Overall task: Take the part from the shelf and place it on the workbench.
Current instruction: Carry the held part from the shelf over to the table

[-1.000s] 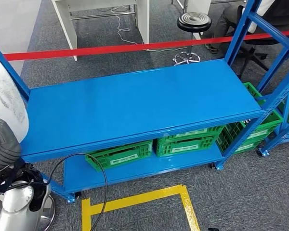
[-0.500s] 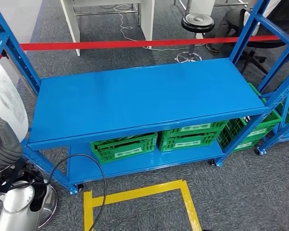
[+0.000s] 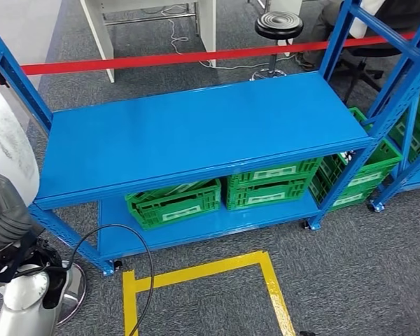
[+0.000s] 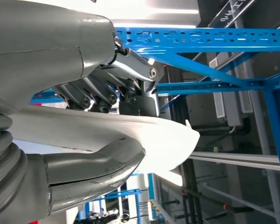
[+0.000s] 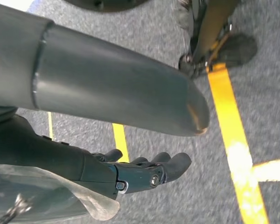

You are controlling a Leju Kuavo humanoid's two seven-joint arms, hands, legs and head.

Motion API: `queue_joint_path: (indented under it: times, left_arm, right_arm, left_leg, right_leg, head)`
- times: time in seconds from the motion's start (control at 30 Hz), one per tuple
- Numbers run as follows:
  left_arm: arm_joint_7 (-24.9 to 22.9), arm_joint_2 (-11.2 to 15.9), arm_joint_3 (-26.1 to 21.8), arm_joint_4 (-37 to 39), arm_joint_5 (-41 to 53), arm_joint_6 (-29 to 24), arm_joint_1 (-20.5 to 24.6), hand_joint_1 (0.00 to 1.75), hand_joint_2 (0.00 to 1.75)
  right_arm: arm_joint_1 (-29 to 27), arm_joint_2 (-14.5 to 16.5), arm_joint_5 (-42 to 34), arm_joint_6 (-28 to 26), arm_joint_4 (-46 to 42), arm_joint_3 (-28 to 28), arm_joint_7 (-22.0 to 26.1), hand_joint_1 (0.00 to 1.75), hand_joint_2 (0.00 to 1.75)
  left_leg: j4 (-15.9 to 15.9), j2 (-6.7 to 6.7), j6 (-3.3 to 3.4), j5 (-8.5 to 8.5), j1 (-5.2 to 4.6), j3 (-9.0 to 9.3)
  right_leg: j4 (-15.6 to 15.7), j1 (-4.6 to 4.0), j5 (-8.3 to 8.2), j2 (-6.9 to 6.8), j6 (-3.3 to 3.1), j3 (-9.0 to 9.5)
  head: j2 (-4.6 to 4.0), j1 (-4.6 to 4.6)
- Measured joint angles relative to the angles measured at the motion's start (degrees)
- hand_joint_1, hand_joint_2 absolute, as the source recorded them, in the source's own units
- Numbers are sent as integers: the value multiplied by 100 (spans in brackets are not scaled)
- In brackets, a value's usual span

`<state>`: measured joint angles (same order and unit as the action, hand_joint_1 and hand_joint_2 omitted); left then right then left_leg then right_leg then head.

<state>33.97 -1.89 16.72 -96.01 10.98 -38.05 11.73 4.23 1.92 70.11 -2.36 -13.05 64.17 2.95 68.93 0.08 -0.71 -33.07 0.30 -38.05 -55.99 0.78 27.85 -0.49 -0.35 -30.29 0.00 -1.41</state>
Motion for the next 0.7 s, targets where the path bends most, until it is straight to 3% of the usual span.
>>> queue_joint_path:
  times: [0.03, 0.07, 0.1, 0.17, 0.23, 0.27, 0.37, 0.4, 0.47, 0.53, 0.57, 0.6, 0.63, 0.7]
  left_arm:
    - [0, 3, 0, 1, 3, -1, -8, 175, 175]
    - [0, 4, 0, 1, 7, -1, -13, 175, 175]
    - [-1, 5, 0, 2, 9, -1, -14, 175, 175]
    - [-1, 5, 0, 1, 15, -1, -7, 175, 175]
    - [0, 4, 1, -1, 19, -1, 2, 175, 175]
    - [0, 6, 1, -1, 20, -2, 4, 175, 175]
    - [0, 12, 0, -1, 22, -1, 9, 175, 175]
    - [0, 10, -1, -1, 23, -1, 17, 175, 175]
    - [0, 7, -1, -1, 27, -3, 29, 175, 175]
    - [3, 8, -1, -1, 38, -9, 26, 175, 175]
    - [6, 9, -1, -1, 49, -13, 23, 175, 175]
    - [10, 10, -1, -1, 62, -16, 22, 175, 175]
    - [13, 11, -2, -1, 74, -19, 21, 175, 175]
    - [16, 11, -2, -1, 90, -22, 23, 175, 175]
  right_arm:
    - [-3, 0, -1, 0, 0, 0, 0, 0, 0]
    - [-6, 0, -1, 1, 0, 0, -1, 0, 0]
    - [-10, 0, -1, 2, 0, 0, -1, 0, 0]
    - [-12, 3, -1, 4, 0, 0, -2, 0, 0]
    - [-8, 8, -1, 4, 0, 0, -2, 0, 0]
    - [-7, 9, -1, 4, 0, 0, -1, 0, 0]
    - [-10, 9, -1, 4, 0, 0, -1, 0, 0]
    - [-11, 9, 0, 4, 0, 0, -1, 0, 0]
    - [-11, 9, 3, 7, 0, 0, 0, 0, 0]
    - [-10, 13, 7, 17, 3, 0, 1, 0, 0]
    - [-10, 16, 9, 25, 4, 0, 2, 0, 0]
    - [-9, 19, 10, 31, 6, 0, 3, 0, 0]
    - [-7, 20, 10, 36, 7, 0, 6, 0, 0]
    - [9, 20, 9, 40, 5, 0, 11, 0, 0]
  left_leg:
    - [303, 0, -18, -150, 10, -63]
    - [442, 0, -28, -185, 15, -49]
    - [370, 1, -28, -117, 17, 60]
    - [-330, 1, 2, 154, 17, 528]
    - [-981, -4, 60, 286, -1, 906]
    - [-1115, -8, 91, 286, -15, 965]
    - [-1160, -4, 205, 370, -24, 902]
    - [-1176, 3, 256, 420, -14, 865]
    - [-1195, 20, 331, 531, 1, 758]
    - [-1189, 22, 356, 634, -6, 617]
    - [-1185, 22, 354, 684, -10, 548]
    - [-1180, 21, 347, 732, -12, 481]
    - [-1176, 21, 335, 777, -13, 421]
    - [-1157, 19, 296, 853, -20, 327]
  right_leg:
    - [-13, -4, -38, -1, -1, -62]
    - [-32, -8, -73, -1, 2, -127]
    - [-56, -9, -103, -1, 10, -191]
    - [-111, -9, -150, 2, 36, -296]
    - [-151, -20, -200, 7, 88, -369]
    - [-160, -24, -232, 7, 122, -391]
    - [-163, -17, -282, 13, 237, -444]
    - [-252, -14, -174, 18, 266, -502]
    - [-768, -8, 283, 28, 299, -715]
    - [-1511, -7, 719, 29, 318, -936]
    - [-1733, -7, 779, 29, 323, -963]
    - [-1772, -8, 726, 28, 323, -895]
    - [-1578, -8, 581, 28, 313, -707]
    - [-769, -14, 325, 31, 277, -116]
  head:
    - [0, 0]
    - [0, 1]
    - [0, 2]
    - [0, 1]
    - [0, -4]
    - [0, -4]
    - [0, -6]
    - [0, -17]
    - [0, -45]
    - [0, -70]
    - [0, -74]
    - [0, -77]
    - [0, -77]
    - [0, -80]
